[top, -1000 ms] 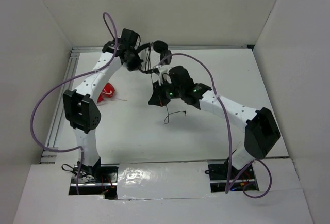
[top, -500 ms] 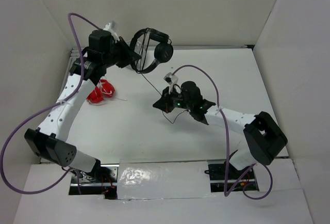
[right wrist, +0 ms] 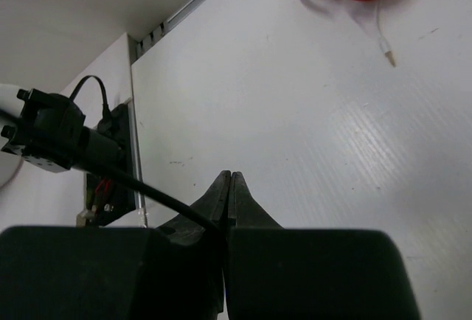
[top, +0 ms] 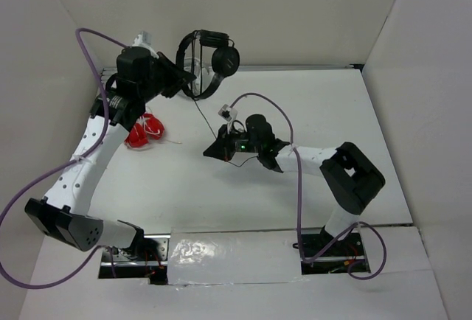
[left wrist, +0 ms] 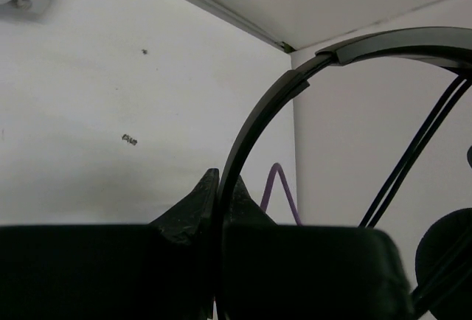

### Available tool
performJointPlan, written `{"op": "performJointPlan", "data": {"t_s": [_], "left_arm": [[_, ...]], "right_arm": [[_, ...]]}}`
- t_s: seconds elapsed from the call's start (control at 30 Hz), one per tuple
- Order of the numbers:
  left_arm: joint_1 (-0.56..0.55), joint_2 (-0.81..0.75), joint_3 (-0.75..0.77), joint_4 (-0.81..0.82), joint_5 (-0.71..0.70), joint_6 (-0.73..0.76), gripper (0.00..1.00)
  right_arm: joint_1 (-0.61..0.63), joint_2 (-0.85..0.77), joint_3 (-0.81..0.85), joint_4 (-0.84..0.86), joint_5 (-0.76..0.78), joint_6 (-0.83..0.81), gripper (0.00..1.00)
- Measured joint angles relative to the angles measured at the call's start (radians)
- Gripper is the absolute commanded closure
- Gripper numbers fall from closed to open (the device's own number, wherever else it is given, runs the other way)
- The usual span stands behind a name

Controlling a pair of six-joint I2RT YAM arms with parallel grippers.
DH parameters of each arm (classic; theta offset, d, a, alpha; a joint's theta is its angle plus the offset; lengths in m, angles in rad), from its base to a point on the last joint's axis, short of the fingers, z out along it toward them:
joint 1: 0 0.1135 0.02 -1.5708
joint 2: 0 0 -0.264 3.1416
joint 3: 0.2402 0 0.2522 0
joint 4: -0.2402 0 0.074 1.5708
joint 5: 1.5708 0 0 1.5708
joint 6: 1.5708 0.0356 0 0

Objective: Wrap the headphones

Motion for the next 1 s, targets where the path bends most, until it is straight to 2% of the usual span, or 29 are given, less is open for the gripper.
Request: {"op": "performJointPlan", "data": {"t_s": [0.2,0.37,0.57,0.8,1.0], "left_arm": [[-0.019,0.076,0.086,-0.068,-0.123,-0.082,1.0],[-0.013,0.119,0.122,-0.089,-0.118,-0.086,1.0],[0.039,0.012,-0.032,0.019,0.088,0.018,1.0],[0.049,-0.076,-0.124,0.104,0.322,0.173,1.0],[0.05,-0.132,-0.208,0.144,0.432,0.259,1.0]], "right_arm": [[0.041,0.034,0.021,-0.038,0.005,-0.026,1.0],[0.032,0.035,0.023,-0.064,0.054,-0.032,1.0],[-0.111,0.041,0.023,-0.098,0.093,0.0,1.0],[-0.312,0.092,0.072,-0.142,0.092,0.032,0.99],[-0.419,0.129,0.18,-0.272,0.104,0.027,0.98]]}}
